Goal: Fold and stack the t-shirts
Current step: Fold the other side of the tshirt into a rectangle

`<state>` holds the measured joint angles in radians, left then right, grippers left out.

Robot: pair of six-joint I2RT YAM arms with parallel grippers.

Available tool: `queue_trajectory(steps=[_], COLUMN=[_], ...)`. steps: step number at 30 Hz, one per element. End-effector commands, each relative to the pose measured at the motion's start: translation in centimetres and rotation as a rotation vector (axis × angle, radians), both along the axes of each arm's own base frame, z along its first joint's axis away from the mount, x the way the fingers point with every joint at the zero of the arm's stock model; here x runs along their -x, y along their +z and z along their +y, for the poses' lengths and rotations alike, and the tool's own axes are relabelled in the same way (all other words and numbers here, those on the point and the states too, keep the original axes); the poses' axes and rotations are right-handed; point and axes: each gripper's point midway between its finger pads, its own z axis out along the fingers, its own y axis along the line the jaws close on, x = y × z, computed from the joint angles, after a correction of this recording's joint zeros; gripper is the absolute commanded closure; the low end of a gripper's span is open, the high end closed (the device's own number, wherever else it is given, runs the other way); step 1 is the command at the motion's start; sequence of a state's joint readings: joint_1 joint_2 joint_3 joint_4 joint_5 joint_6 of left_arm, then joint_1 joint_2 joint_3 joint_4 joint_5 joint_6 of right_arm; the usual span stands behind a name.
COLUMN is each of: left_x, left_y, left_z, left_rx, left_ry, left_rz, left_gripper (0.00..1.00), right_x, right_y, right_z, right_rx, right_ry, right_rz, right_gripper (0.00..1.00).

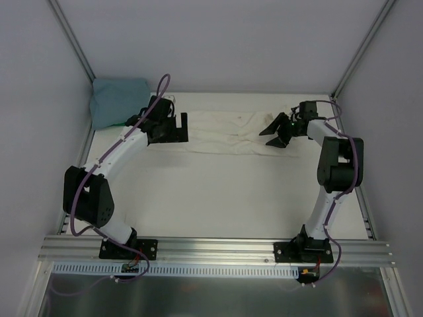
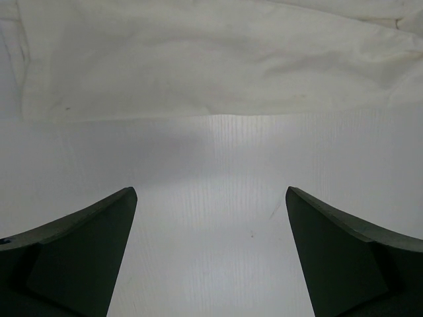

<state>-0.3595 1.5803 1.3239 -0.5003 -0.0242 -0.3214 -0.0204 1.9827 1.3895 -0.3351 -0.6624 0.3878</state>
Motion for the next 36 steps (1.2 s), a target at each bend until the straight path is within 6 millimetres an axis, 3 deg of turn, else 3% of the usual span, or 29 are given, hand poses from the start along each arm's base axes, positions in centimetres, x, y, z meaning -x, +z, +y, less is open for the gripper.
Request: queue_trajectory(steps=[1, 30, 33, 34, 35, 36], left_x=[1.0, 1.1, 1.1, 1.1, 1.0, 1.1], left_y=[1.3, -1.4, -1.7, -1.7, -1.7, -1.8], left_z=[0.6, 1.5, 1.4, 1.4, 1.5, 1.5], left_rx=[0.018, -0.060, -0.059, -0.060, -0.064, -0.067], left_ry=[-0.005, -0.022, -0.022, -0.021, -0.021, -0.021], left_rz=[-0.025, 0.017, 0.024, 0.023, 0.022, 0.025], left_gripper=[0.02, 0.01, 0.01, 0.01, 0.01, 0.01], right_x=[-0.1, 0.6, 0.1, -0.2, -0.6, -0.8], right_y=[-0.3, -2.5, -3.1, -3.2, -3.1, -3.3], right_z=[0.1, -0.2, -0.2, -0.2, -0.1, -0.2], right_rx=[0.012, 0.042, 0.035, 0.034, 0.029, 0.029], right_ry=[0.005, 0.004, 0.002, 0.002, 0.003, 0.001], right_rz=[-0.014, 0.031, 0.039, 0.033, 0.027, 0.027], right_gripper=[0.41, 0.44, 0.57, 0.78, 0.93, 1.00])
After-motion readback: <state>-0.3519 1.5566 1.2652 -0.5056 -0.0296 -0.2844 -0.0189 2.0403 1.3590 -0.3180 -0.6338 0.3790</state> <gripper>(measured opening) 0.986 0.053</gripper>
